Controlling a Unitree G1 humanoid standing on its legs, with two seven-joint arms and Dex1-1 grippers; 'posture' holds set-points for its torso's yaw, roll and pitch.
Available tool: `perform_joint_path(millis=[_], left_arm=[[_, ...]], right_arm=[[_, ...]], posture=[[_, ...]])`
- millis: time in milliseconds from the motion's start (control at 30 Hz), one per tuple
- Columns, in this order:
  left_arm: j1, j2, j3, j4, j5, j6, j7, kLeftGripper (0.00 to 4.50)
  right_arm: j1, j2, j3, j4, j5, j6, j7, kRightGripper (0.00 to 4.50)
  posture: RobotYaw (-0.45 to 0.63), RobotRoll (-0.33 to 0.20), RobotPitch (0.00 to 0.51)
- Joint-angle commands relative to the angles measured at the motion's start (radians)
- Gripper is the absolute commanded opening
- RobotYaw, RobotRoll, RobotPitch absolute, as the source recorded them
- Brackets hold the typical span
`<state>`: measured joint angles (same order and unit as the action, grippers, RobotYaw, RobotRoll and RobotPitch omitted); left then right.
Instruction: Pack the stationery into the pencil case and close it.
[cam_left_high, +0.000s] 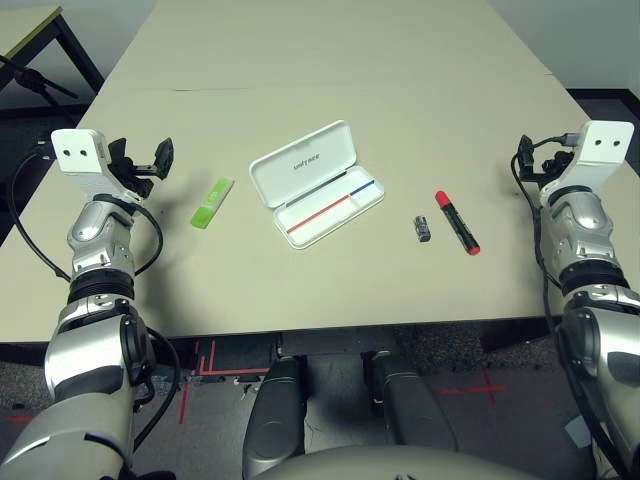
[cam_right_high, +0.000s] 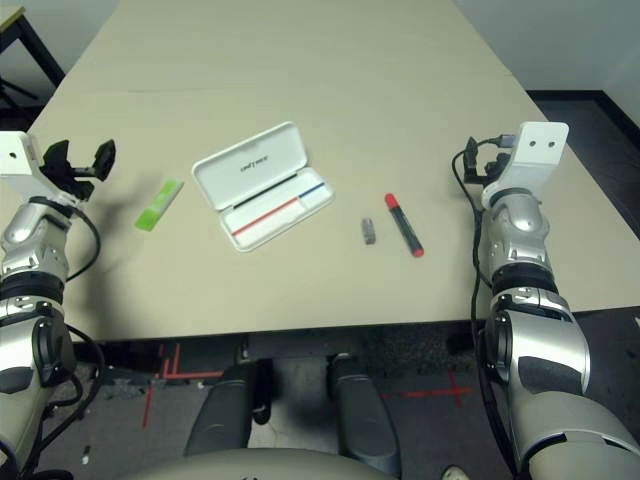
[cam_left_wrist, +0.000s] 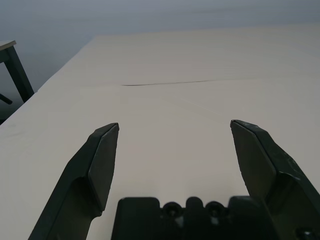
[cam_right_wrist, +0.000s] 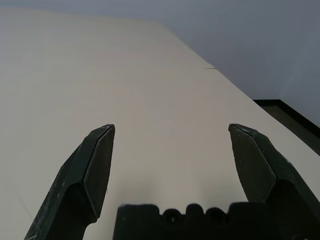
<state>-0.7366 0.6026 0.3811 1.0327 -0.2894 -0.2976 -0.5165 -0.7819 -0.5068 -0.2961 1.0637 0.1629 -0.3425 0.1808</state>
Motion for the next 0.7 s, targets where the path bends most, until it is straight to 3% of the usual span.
perform_joint_path(millis=[33, 533, 700], left_arm=[[0.006, 0.007, 0.004, 0.005, 0.002, -0.006, -0.001, 4.49], [0.043, 0.011, 0.012, -0.019, -0.006, -0.001, -0.004, 4.49], [0.051, 0.008, 0.013, -0.03, -0.008, 0.0, -0.004, 4.49]], right_arm=[[-0.011, 0.001, -0.006, 0.011, 0.001, -0.006, 0.003, 4.5], [-0.006, 0.0, 0.003, -0.01, -0.001, 0.001, 0.039, 4.5], [-0.003, -0.016, 0.021, -0.033, 0.0, 0.024, 0.138, 4.5]], posture=[[-0.01, 0.0, 0.15], [-0.01, 0.0, 0.168], [-0.01, 0.0, 0.174]])
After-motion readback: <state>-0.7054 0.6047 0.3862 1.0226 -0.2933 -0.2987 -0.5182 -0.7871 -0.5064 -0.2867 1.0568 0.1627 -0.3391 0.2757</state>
